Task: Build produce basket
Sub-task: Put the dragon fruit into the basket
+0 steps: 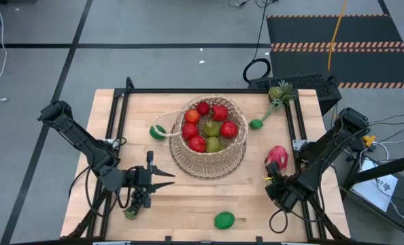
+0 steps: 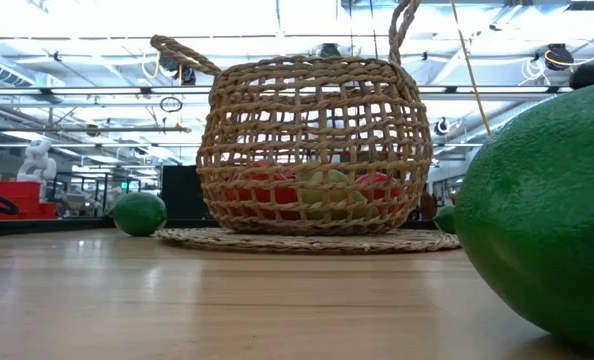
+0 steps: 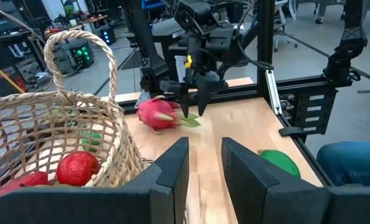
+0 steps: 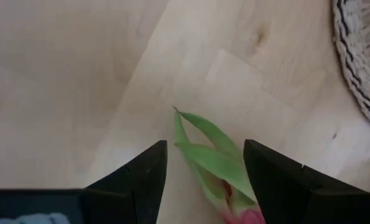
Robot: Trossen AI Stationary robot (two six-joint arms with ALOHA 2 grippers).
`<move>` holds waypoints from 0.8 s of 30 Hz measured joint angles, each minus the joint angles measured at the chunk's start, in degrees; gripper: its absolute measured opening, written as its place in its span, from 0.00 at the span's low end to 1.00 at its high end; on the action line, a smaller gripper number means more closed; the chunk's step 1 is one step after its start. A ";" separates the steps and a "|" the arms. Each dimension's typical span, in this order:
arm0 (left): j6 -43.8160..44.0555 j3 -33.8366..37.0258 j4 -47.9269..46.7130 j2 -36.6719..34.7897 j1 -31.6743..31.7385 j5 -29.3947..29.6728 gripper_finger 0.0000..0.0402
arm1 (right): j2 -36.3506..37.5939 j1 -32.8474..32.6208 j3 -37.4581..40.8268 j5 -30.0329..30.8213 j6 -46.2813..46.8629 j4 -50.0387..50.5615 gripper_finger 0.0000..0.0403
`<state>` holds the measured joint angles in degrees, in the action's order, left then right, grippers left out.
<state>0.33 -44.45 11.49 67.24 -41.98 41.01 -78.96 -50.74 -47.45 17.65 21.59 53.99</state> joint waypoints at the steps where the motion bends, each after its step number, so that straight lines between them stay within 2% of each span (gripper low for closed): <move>1: 0.01 0.00 0.00 0.00 0.00 0.00 0.24 | 0.00 0.00 0.59 0.00 0.03 -0.39 0.52; 12: -0.06 0.00 -0.04 0.00 0.00 0.02 0.24 | 0.00 0.00 6.45 0.08 -2.81 -5.05 0.52; 18: -0.08 0.00 -0.07 0.00 0.00 0.02 0.24 | -0.02 0.00 6.80 0.20 -4.82 -6.86 0.52; 24: -0.13 0.00 -0.04 0.00 0.00 0.04 0.24 | -0.09 0.02 6.75 1.61 -9.34 -10.46 0.46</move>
<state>0.20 -44.45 11.44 67.24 -41.98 41.05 -79.05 -50.72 -40.70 19.26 12.26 43.53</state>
